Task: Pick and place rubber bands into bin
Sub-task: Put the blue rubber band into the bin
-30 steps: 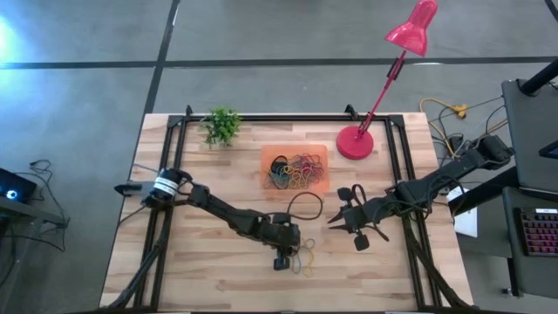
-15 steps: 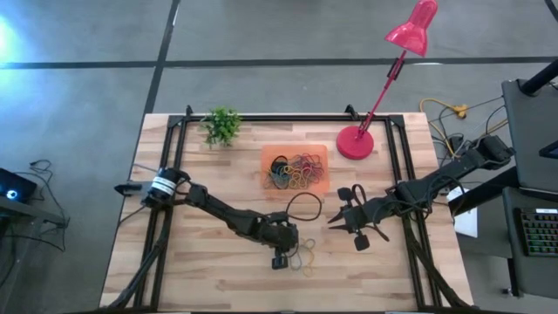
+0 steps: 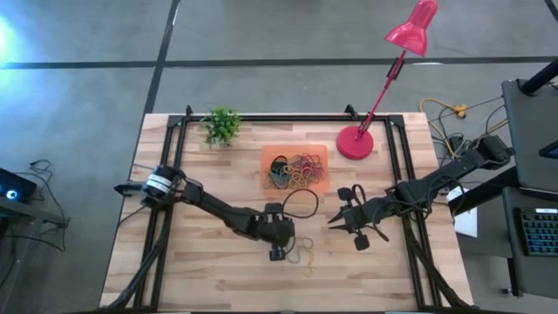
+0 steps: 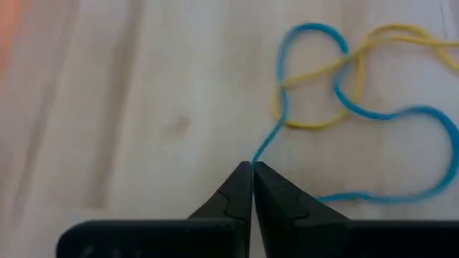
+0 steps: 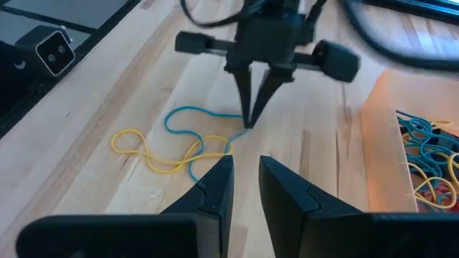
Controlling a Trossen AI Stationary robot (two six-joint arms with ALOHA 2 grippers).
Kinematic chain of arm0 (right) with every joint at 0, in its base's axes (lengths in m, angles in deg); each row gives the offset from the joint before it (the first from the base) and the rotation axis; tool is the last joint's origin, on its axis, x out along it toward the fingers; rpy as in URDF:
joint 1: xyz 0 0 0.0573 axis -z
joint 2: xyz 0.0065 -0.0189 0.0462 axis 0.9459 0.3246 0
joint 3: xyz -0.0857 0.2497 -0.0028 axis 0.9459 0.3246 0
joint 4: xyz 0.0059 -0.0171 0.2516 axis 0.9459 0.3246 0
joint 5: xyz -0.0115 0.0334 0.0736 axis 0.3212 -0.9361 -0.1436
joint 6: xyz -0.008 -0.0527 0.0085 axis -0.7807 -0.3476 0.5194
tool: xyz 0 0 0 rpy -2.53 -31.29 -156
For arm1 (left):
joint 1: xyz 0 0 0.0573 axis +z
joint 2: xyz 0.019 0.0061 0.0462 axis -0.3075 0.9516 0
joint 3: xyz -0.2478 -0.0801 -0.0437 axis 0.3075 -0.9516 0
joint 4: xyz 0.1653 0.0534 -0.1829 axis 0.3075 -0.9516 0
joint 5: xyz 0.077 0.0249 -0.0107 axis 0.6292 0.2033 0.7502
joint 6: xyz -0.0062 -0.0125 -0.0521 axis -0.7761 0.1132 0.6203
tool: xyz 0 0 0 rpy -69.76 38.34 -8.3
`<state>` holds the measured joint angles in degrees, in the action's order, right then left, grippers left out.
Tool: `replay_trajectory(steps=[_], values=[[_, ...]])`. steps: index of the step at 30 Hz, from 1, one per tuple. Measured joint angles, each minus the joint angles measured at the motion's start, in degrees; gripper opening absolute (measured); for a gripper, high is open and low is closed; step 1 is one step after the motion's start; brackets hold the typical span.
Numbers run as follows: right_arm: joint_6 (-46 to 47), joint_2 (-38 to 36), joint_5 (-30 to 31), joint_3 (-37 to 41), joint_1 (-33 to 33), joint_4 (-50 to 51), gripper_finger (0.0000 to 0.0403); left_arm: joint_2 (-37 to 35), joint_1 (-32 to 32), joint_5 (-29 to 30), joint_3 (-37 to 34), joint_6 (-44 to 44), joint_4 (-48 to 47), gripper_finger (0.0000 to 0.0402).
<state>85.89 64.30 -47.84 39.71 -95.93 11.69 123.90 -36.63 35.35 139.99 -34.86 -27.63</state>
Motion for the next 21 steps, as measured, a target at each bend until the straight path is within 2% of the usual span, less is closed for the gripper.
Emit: replay_trajectory(steps=[4, 11, 17, 21], values=[[0.01, 0.0, 0.0, 0.0, -0.01, 0.37, 0.0057, -0.96, 0.14, 0.88, 0.02, -0.67, 0.39, 0.0001], [0.0, 0.0, 0.0, 0.0, -0.01, 0.39, 0.0056, -0.42, 0.34, -4.31, 0.07, -0.78, 0.38, 0.0], [0.0, 0.0, 0.02, 0.0, -0.01, 0.38, 0.0056, -0.3, 0.33, -5.13, 0.07, -1.96, 0.94, 0.0002], [0.0, 0.0, 0.04, 0.0, -0.01, 0.37, 0.0056, -0.3, 0.35, -5.08, 0.08, -2.33, 1.9, 0.0032]])
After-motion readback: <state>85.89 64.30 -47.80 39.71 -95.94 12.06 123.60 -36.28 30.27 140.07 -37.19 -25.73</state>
